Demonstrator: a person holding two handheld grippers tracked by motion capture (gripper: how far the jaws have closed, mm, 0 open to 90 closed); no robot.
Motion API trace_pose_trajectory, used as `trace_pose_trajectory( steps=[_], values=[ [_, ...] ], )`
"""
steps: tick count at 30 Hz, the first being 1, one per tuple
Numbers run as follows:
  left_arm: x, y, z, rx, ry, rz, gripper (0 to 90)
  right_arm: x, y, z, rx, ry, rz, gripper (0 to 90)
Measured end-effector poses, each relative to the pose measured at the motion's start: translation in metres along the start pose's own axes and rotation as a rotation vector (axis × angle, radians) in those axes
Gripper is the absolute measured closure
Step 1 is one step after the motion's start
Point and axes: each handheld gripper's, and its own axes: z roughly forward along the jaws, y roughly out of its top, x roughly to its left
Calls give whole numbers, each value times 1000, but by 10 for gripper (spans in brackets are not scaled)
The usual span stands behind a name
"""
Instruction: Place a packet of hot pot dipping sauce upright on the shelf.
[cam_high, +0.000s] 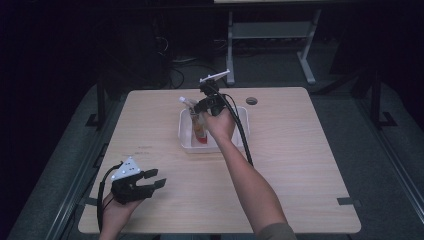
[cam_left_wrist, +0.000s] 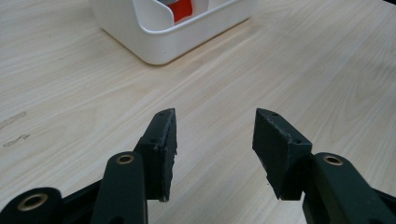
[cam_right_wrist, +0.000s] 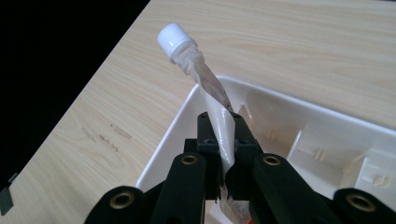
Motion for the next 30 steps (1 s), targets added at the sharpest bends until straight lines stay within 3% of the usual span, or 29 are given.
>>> trace_pose_trajectory(
  steps=[11,18,30],
  values=[
    [0,0,0,1,0,2,496,-2,-6,1,18,24,-1,838],
    [-1,0,1,5,1,3,496,0,-7,0,42,57,-25,804],
    [0,0,0,1,3,0,496,1,-9,1,85,122,-23,738]
  ],
)
